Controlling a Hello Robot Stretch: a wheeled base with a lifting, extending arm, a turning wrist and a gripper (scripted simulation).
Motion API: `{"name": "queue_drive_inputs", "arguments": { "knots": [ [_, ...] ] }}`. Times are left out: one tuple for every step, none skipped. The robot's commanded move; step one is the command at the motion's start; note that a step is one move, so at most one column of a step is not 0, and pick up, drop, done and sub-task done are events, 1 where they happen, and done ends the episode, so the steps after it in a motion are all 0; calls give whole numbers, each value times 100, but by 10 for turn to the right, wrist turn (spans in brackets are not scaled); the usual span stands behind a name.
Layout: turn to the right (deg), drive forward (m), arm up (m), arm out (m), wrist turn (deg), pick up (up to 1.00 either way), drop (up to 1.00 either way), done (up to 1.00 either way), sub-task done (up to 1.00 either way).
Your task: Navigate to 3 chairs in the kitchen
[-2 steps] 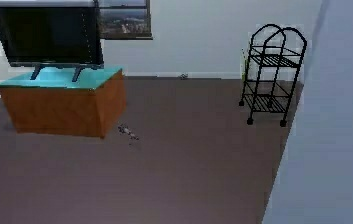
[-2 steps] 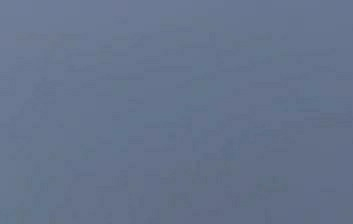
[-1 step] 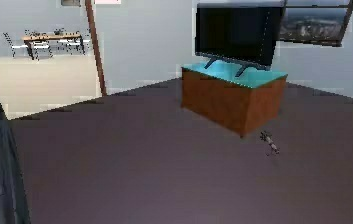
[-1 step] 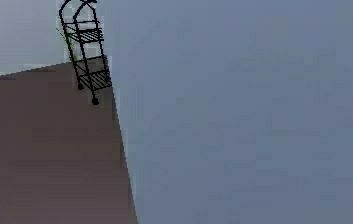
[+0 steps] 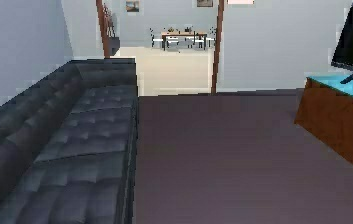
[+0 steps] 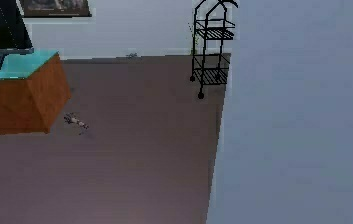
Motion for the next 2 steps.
{"name": "queue_drive_inputs", "arguments": {
  "knots": [
    [-30,0,0,0,0,0,0,0,0],
    [0,100,0,0,0,0,0,0,0]
  ]
}}
